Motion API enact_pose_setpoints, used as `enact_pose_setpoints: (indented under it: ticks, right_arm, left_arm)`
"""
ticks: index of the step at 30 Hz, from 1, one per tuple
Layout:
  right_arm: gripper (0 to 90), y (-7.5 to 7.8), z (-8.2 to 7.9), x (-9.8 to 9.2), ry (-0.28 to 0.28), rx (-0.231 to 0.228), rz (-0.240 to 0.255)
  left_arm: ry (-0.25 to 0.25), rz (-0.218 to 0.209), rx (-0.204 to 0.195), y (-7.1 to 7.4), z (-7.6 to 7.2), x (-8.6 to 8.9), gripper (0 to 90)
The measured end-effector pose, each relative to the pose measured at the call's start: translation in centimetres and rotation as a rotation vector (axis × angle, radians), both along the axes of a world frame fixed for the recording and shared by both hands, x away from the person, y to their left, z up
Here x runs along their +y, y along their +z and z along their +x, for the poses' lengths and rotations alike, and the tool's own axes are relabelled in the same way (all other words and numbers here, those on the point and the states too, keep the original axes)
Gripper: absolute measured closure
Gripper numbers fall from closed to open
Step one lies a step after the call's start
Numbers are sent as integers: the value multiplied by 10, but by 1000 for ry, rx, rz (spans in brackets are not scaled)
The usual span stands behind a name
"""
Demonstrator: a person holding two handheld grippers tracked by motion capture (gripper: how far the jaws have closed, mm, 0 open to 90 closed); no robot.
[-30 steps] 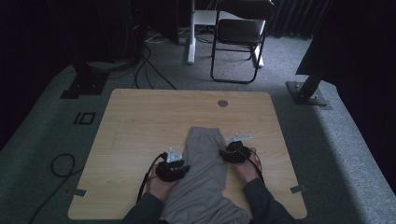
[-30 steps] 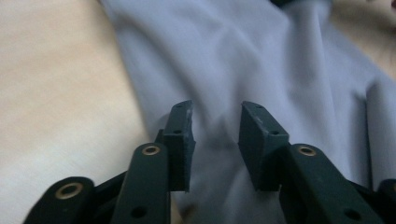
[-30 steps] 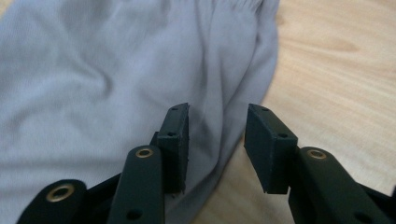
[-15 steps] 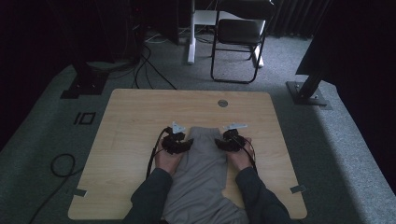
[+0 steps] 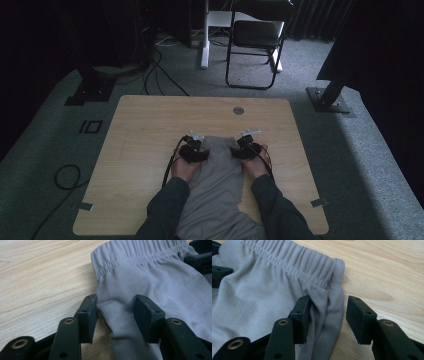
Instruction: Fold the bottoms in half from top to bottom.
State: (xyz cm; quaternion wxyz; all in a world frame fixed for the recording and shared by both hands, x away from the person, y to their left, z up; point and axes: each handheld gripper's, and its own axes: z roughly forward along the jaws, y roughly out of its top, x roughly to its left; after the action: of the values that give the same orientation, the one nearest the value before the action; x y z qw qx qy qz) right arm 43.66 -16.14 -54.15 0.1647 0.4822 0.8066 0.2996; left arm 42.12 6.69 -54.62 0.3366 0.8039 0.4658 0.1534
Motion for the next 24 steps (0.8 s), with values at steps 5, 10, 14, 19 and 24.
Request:
enact_pose_setpoints:
  ticks: [5,10,14,19,24]
  right_arm:
    - [719,2,7,3,-3,16,12]
    - [857,3,16,8,28,49,31]
    - [871,4,32,4,19,76,116]
    - [872,21,35,2,29,20,160]
    - [872,43,29,-1,47,-38,213]
  left_arm:
    - [-10,-8,18,1,6,0,695]
    - [-14,-20,46,2,10,0,832]
    - [10,-9,49,8,20,6,863]
    - [24,-34,-1,30,22,15,865]
    - [20,-93,-68,58,13,23,865]
